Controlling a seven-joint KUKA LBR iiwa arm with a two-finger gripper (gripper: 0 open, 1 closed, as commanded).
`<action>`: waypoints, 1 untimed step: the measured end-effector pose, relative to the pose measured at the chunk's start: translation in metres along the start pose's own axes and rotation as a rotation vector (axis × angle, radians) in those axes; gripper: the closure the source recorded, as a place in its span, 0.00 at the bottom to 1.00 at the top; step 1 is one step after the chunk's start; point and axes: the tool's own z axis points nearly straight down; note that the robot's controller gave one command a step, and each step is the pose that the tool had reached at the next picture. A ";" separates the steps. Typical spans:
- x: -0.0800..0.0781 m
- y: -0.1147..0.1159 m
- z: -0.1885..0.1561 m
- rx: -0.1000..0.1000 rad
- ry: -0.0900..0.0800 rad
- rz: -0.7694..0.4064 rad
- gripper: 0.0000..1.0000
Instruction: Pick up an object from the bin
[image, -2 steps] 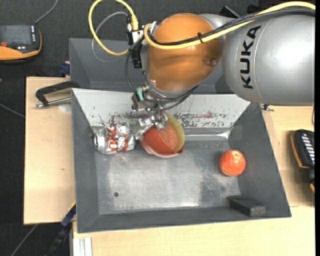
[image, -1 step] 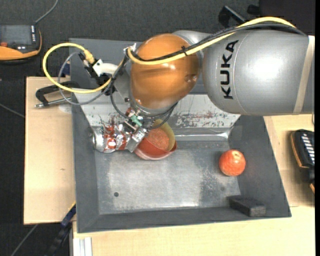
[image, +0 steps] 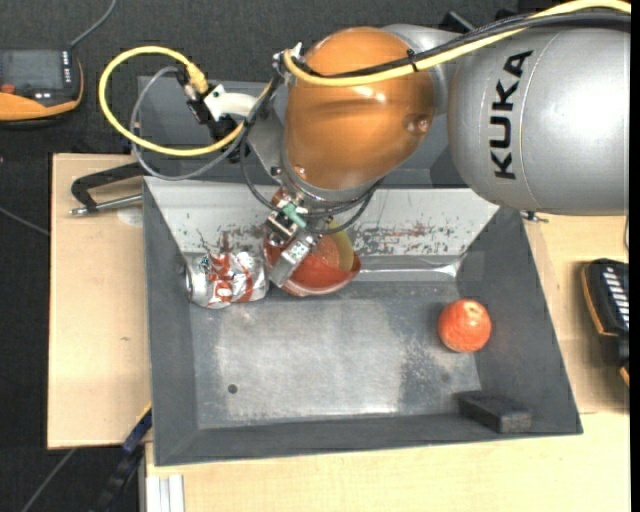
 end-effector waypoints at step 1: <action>-0.017 -0.021 -0.015 0.004 -0.004 -0.226 1.00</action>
Offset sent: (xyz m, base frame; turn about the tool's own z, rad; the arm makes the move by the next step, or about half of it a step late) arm 0.0011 0.0245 0.0162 -0.2301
